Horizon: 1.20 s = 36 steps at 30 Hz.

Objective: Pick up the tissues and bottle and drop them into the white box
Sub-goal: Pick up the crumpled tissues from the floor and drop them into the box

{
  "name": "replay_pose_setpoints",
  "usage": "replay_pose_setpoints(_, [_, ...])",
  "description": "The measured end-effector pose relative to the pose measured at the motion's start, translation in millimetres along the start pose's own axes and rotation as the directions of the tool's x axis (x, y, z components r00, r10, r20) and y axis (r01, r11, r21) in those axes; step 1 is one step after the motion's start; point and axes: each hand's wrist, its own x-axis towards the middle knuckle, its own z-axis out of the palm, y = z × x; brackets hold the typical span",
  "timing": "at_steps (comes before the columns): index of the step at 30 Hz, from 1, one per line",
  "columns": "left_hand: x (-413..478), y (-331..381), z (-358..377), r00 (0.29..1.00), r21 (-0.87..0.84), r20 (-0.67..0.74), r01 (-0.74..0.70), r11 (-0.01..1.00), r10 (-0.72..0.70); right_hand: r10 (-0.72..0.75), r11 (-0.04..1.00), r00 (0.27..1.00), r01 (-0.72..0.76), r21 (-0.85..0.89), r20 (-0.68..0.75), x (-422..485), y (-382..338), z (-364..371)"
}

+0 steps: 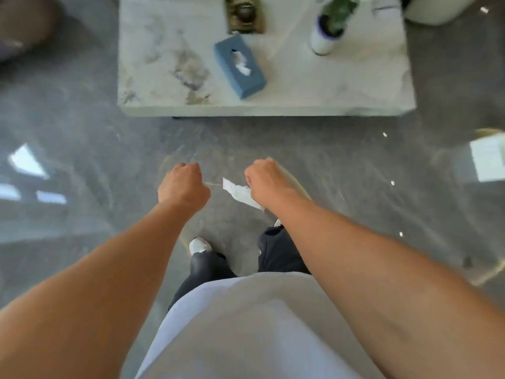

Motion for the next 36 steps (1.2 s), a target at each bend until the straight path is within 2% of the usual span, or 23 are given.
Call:
replay_pose_setpoints(4, [16, 122, 16, 0.966, 0.128, 0.083, -0.255, 0.958, 0.246, 0.195, 0.978, 0.98, -0.192, 0.083, -0.033, -36, 101, -14])
replay_pose_setpoints(10, [23, 329, 65, 0.857, 0.193, 0.202, -0.509, 0.839, 0.473, 0.388, 0.919, 0.911, -0.372, 0.128, -0.14, -105, 277, -28])
replay_pose_setpoints(15, [6, 486, 110, 0.733, 0.282, 0.274, -0.68, 0.677, 0.622, 0.62, 0.77, 0.778, -0.582, 0.263, -0.094, -168, 406, -37])
replay_pose_setpoints(18, [0, 560, 130, 0.641, 0.3, 0.335, -0.767, 0.566, 0.691, 0.7, 0.699, 0.707, -0.65, 0.299, -0.098, -193, 465, -38])
replay_pose_setpoints(21, [6, 624, 147, 0.575, 0.324, 0.377, -0.816, 0.478, 0.726, 0.769, 0.618, 0.633, -0.702, 0.355, -0.087, -200, 520, -38])
replay_pose_setpoints(25, [40, 708, 168, 0.515, 0.359, 0.435, -0.852, 0.382, 0.739, 0.808, 0.555, 0.583, -0.708, 0.436, -0.082, -188, 599, -47])
replay_pose_setpoints(29, [91, 798, 190, 0.534, 0.378, 0.481, -0.842, 0.385, 0.696, 0.851, 0.472, 0.524, -0.728, 0.496, -0.04, -172, 691, -68])
replay_pose_setpoints(31, [114, 847, 194, 0.54, 0.366, 0.504, -0.841, 0.399, 0.674, 0.882, 0.407, 0.471, -0.735, 0.542, -0.025, -167, 737, -88])
replay_pose_setpoints(36, [148, 986, 202, 0.507, 0.372, 0.543, -0.86, 0.349, 0.67, 0.932, 0.273, 0.363, -0.742, 0.613, 0.024, -169, 849, -138])
